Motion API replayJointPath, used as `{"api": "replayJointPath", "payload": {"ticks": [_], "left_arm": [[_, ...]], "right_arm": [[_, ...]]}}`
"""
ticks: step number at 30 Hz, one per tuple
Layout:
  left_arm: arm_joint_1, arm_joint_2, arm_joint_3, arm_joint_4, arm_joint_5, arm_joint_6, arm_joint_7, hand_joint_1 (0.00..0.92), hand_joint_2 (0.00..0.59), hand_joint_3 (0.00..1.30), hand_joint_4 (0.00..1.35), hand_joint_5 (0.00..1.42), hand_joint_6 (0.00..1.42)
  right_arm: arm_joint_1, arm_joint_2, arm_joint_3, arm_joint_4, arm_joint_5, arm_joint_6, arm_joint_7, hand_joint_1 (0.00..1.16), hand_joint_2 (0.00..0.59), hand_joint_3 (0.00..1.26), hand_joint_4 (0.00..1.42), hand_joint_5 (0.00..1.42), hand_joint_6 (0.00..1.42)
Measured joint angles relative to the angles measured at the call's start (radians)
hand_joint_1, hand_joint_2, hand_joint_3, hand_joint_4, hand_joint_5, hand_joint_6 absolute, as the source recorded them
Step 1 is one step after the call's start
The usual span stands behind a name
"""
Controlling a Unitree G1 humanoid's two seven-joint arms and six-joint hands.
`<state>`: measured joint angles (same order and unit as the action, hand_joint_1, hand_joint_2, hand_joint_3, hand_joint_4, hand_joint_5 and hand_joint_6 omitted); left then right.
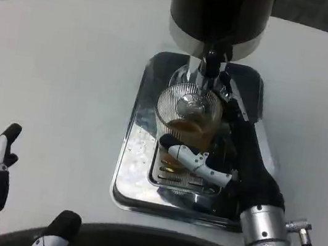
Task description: Grasp the cup under the faucet to collect the drink, then remove the cup.
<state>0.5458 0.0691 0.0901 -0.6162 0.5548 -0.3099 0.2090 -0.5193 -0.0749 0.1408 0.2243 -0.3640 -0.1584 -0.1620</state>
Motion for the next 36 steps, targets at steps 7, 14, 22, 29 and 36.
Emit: {"api": "replayJointPath", "payload": {"ticks": [7,14,22,29,36], "left_arm": [[-0.003,-0.002,0.014,-0.002,-0.001,0.012,-0.01,0.0,0.147,0.03,0.0,0.11,0.0],[-0.004,-0.002,0.025,-0.013,-0.003,0.02,-0.023,0.0,0.146,0.04,0.0,0.11,0.0],[-0.006,-0.002,0.033,-0.015,-0.008,0.025,-0.031,0.0,0.145,0.04,0.0,0.11,0.0],[-0.015,-0.002,0.03,-0.015,-0.007,0.025,-0.035,0.0,0.145,0.04,0.0,0.11,0.0],[-0.04,-0.006,0.019,-0.014,-0.005,0.025,-0.035,0.0,0.145,0.04,0.0,0.11,0.0]], "right_arm": [[-0.008,0.02,0.0,0.01,0.003,0.0,-0.019,0.92,0.167,0.33,0.44,0.63,1.1],[-0.007,0.042,0.001,0.011,0.005,-0.001,-0.044,1.09,0.201,0.46,0.61,0.85,1.33],[0.015,0.063,-0.007,0.0,0.002,-0.001,-0.09,1.16,0.133,0.59,0.77,1.0,1.38],[0.042,0.062,-0.018,-0.037,0.001,0.0,-0.091,1.16,0.127,0.66,0.87,1.07,1.4],[0.114,0.064,-0.004,-0.144,0.007,0.008,-0.053,1.16,0.114,0.71,0.92,1.12,1.42]]}}
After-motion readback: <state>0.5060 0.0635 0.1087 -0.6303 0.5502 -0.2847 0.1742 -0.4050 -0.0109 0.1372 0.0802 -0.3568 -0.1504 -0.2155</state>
